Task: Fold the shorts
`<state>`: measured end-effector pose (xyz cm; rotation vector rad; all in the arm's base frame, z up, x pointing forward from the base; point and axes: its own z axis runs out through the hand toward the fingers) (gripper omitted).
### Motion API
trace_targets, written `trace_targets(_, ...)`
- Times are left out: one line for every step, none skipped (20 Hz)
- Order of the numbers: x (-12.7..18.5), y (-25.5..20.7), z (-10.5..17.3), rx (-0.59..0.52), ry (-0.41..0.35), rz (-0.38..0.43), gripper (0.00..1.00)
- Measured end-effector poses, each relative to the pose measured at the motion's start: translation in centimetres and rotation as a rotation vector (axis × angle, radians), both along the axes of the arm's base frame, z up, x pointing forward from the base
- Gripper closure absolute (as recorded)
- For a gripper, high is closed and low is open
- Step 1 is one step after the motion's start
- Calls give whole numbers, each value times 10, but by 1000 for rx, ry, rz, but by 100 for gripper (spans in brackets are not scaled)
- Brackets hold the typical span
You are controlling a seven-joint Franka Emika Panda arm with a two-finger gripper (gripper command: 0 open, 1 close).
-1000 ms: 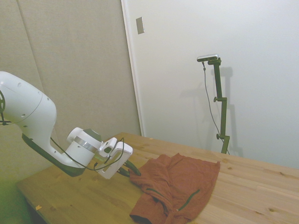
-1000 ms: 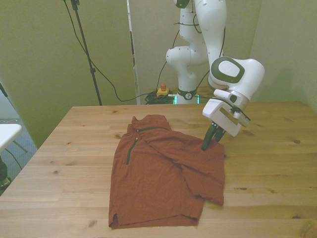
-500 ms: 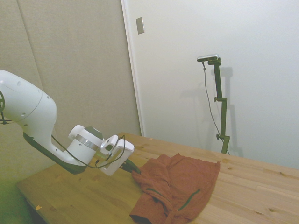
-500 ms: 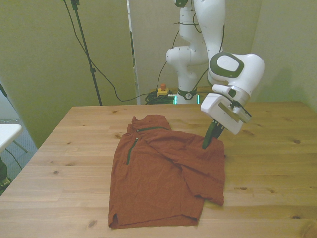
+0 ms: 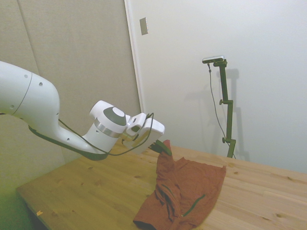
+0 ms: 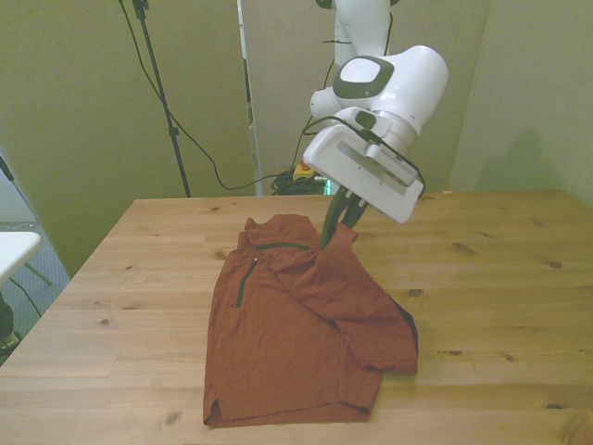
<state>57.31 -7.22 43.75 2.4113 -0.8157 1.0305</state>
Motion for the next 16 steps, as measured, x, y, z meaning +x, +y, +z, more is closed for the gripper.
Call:
trace_targets(3, -12, 5, 15, -9, -14, 100)
trace_targets(7, -23, 11, 26, -18, -27, 100)
trace_targets(11, -34, 16, 37, -25, -39, 100)
trace_targets(14, -45, 20, 47, -31, -50, 100)
trace_targets(17, -56, 23, 61, -36, -63, 100)
trace_targets(20, -67, 26, 77, -40, -73, 100)
trace_targets(22, -78, 27, 94, -44, -84, 100)
trace_targets(23, -90, 27, 111, -47, -96, 100)
trace_targets(25, -102, 27, 130, -49, -108, 100)
trace_targets(26, -115, 26, 150, -50, -121, 100)
trace_targets(27, -127, 25, 171, -48, -133, 0)
trace_targets(28, -138, 23, 188, -42, -144, 0)
trace_targets(29, -148, 21, 200, -37, -153, 0)
trace_targets(31, -156, 21, 211, -36, -159, 0)
trace_targets(32, -162, 23, 220, -38, -162, 0)
trace_targets(34, -166, 27, 230, -43, -164, 0)
